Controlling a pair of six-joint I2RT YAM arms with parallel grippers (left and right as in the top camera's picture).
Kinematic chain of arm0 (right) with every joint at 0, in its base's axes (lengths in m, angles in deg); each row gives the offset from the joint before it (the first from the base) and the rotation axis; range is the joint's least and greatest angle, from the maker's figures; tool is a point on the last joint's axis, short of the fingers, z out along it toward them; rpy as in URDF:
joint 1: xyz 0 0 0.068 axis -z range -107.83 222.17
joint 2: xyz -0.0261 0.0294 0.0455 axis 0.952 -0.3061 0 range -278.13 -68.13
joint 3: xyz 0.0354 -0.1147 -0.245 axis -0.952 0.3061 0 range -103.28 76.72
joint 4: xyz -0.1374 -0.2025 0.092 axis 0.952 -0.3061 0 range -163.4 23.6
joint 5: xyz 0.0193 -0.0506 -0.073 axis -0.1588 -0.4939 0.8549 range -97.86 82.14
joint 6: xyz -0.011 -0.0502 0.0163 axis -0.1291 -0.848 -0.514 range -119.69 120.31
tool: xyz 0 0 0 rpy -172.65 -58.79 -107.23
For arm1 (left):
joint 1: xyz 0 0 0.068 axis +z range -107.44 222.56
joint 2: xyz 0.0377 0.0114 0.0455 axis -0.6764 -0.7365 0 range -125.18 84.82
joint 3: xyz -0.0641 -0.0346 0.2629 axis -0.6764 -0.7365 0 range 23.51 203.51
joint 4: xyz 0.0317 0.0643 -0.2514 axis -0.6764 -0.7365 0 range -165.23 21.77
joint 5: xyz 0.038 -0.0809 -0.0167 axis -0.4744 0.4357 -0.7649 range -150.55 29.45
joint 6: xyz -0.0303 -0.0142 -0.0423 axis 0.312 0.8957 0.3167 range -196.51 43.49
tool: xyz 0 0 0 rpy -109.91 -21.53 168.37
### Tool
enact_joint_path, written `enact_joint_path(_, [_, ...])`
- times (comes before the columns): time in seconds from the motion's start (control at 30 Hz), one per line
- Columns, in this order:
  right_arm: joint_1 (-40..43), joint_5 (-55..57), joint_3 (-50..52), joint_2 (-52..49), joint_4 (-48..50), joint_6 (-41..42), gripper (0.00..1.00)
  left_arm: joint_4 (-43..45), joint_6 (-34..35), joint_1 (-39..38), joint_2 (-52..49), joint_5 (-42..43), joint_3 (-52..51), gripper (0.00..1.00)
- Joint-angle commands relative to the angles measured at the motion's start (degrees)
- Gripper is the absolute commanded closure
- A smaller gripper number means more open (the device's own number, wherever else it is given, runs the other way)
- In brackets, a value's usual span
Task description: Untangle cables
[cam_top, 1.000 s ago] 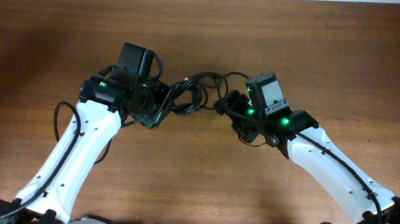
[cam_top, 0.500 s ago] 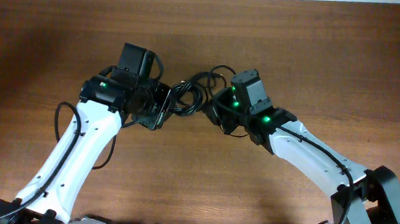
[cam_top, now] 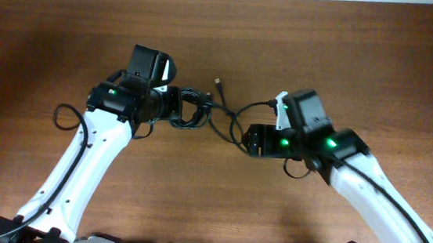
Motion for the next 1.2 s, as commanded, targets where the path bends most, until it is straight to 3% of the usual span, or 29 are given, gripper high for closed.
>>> enact_joint_path(0.0, [0.1,-3.8,0.1,8.4,1.4,-15.9,0.02,0.2,-19.7,-1.5,0.7,2.9,0.9,1.0])
enact_joint_path(0.07, [0.1,-4.5,0.1,9.1,6.4,-16.2,0.01,0.1,-27.6,-4.4,0.7,8.5,0.9,1.0])
enact_joint_path(0.13, [0.1,-11.2,0.1,7.0,9.1,-21.9,0.01,0.2,-35.0,-9.0,0.7,11.7,0.9,1.0])
enact_joint_path(0.23, [0.1,-14.2,0.1,0.2,9.9,-26.0,0.01,0.3,-38.4,-15.2,0.7,11.5,0.9,1.0])
enact_joint_path(0.37, [1.3,-33.3,0.1,-7.5,12.0,-33.1,0.01,0.7,-38.5,-15.9,0.7,11.5,0.9,1.0])
enact_joint_path(0.43, [2.8,-35.3,0.1,-10.9,12.2,-33.4,0.14,0.9,-38.5,-15.9,0.7,11.5,0.9,1.0])
enact_joint_path(0.5, [4.5,-39.0,0.1,-11.6,12.3,-33.5,0.13,1.5,-38.0,-15.8,0.7,11.5,0.9,1.0])
enact_joint_path(0.63, [10.4,-46.9,0.1,-11.6,13.0,-33.4,0.0,1.8,-34.9,-11.5,0.7,11.5,0.9,1.0])
enact_joint_path(0.73, [13.6,-47.1,0.1,-11.6,13.0,-33.2,0.01,2.0,-33.5,-9.6,0.7,12.2,0.9,1.0])
enact_joint_path(0.83, [13.6,-46.8,0.1,-11.6,13.7,-33.2,0.0,2.6,-33.6,-9.6,0.7,20.0,0.9,1.0])
enact_joint_path(0.87, [13.6,-44.9,0.1,-11.8,13.9,-33.2,0.06,4.4,-33.6,-9.6,0.7,24.5,0.9,1.0])
enact_joint_path(0.97, [13.6,-45.8,0.1,-13.2,13.9,-33.2,0.45,8.0,-33.8,-9.6,0.7,30.6,0.9,1.0])
enact_joint_path(1.0, [13.6,-45.8,0.1,-13.3,13.9,-32.2,0.75,7.8,-33.8,-9.6,0.7,30.6,0.9,1.0])
enact_joint_path(1.03, [13.6,-45.8,0.1,-13.3,13.9,-31.2,0.93,7.7,-33.7,-9.6,0.7,30.6,0.9,1.0])
enact_joint_path(1.07, [13.6,-45.8,0.1,-13.3,13.9,-31.2,0.96,7.6,-33.1,-9.7,0.7,30.6,0.9,1.0])
enact_joint_path(1.17, [16.2,-45.8,0.1,-13.3,15.0,-23.6,0.96,7.7,-29.3,-9.7,0.7,30.5,0.9,0.82])
